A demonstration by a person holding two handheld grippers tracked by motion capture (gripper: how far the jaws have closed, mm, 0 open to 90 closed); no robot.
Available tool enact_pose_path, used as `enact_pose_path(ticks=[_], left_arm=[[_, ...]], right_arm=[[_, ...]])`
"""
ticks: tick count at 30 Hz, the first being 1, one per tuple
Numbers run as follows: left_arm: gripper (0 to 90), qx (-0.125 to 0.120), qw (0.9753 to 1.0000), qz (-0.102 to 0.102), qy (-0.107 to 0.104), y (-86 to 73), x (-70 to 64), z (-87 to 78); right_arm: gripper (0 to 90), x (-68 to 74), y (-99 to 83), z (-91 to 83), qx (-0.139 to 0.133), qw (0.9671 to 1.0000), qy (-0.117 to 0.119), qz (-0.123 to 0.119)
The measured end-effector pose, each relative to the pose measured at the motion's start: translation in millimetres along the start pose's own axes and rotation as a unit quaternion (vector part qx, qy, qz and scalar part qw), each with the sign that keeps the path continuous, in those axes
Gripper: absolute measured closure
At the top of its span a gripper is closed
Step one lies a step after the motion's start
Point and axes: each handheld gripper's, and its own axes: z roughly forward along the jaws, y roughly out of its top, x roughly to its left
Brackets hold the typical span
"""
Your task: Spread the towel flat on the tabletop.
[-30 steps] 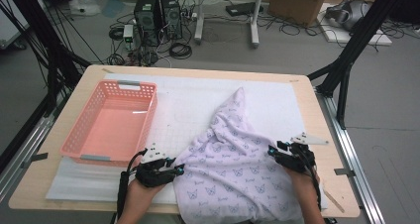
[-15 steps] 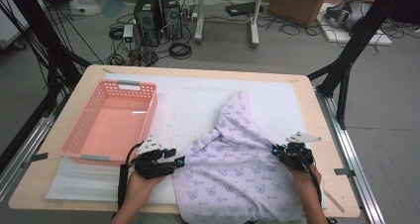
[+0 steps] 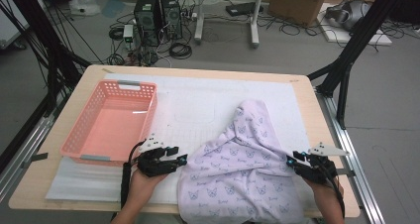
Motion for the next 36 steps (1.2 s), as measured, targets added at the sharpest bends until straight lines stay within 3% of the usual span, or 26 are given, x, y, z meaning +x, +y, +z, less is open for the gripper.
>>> enact_pose_path(ticks=[4, 9, 11, 15, 16, 19, 21, 24, 31, 36], left_arm=[[48.9, -0.003, 1.0, 0.002, -0.003, -0.3, 0.2, 0.4], [48.9, -0.004, 1.0, 0.003, -0.004, -0.7, 0.7, 0.4], [48.9, -0.004, 1.0, 0.002, -0.004, -1.0, 1.0, 0.4], [48.9, -0.003, 1.0, 0.001, -0.005, -1.4, 2.5, 0.8], [48.9, -0.002, 1.0, 0.002, -0.005, -1.4, 2.5, 0.9], [48.9, -0.003, 1.0, 0.0, -0.003, -1.5, 2.1, 1.4], [48.9, -0.002, 1.0, 0.001, -0.004, -1.6, 2.0, 1.9], [48.9, 0.001, 1.0, 0.001, -0.004, -1.5, 1.6, 3.2], [49.1, -0.002, 1.0, 0.001, -0.006, 8.4, 3.0, 9.6], [51.8, 0.007, 0.9999, 0.006, -0.011, 27.5, 4.8, 22.6]], right_arm=[[58.6, 0.1, 25.3, 20.4, -0.021, 0.9998, 0.004, 0.004], [55.2, -0.7, 46.0, 70.9, 0.011, 0.9997, -0.017, 0.012], [54.8, -1.9, 49.7, 86.3, 0.019, 0.9991, -0.02, 0.031], [57.2, -1.4, 56.2, 105.2, 0.045, 0.9984, -0.031, 0.013], [62.0, -0.9, 56.8, 106.9, 0.043, 0.9986, -0.031, 0.003], [87.2, -0.2, 57.4, 105.8, 0.049, 0.9986, -0.016, -0.014], [87.6, -1.4, 57.2, 100.8, 0.055, 0.9977, -0.037, -0.018], [87.7, -9.6, 50.7, 85.2, 0.032, 0.9975, -0.063, -0.008], [87.7, -27.9, 31.2, 49.4, 0.023, 0.996, -0.086, 0.012], [87.3, -33.2, 17.8, 37.9, 0.024, 0.9949, -0.096, 0.023]])
